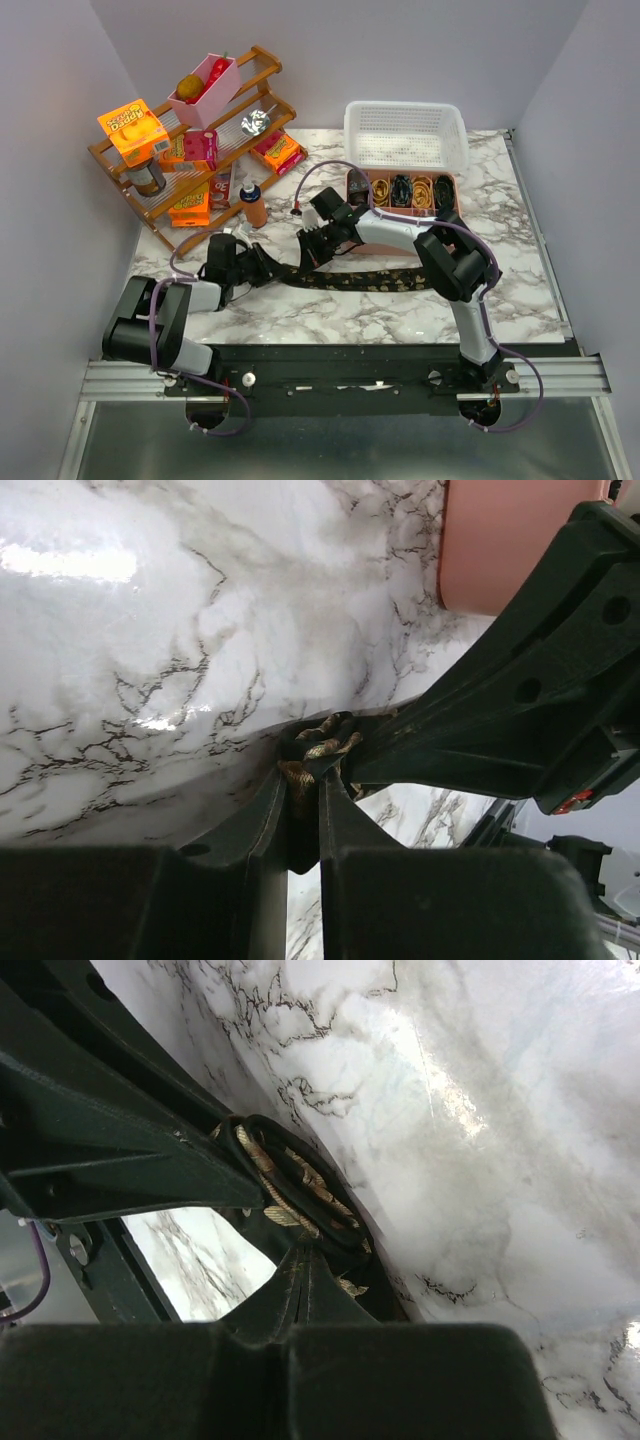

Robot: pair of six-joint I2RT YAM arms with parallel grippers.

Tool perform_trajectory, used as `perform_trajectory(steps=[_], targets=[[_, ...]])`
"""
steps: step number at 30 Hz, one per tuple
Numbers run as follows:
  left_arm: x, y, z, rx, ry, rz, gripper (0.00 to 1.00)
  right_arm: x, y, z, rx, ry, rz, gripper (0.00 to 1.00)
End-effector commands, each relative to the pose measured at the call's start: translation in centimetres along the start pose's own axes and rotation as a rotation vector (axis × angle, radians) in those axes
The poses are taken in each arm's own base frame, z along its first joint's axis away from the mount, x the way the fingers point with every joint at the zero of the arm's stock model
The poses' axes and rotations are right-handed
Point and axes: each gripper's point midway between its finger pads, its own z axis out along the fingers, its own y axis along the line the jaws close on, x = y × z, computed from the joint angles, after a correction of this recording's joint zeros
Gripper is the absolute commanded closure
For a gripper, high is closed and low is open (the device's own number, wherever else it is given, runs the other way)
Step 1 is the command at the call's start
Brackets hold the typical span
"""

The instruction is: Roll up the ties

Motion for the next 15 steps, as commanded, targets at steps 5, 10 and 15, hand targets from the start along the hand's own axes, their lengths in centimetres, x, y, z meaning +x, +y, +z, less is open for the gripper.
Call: perform_trajectory(steps=[5,10,15], targets=[[-2.6,-0.4,-1.3,-0.102,-0.042,0.159,1.00,1.0,-0.9,1.5,-0.006,0.046,0.007,0.99],[-3.5,-0.9,-2.3,-0.158,-0.070,0.215,1.00,0.0,-0.7,1.6,-0.010,0.031,-0.001,0.99],[-3.5,-1.3,-2.5,-0.208,-0.081,0.264,1.00,-0.8,-0.3,1.9,-0.033,0.025,0.002,0.99]])
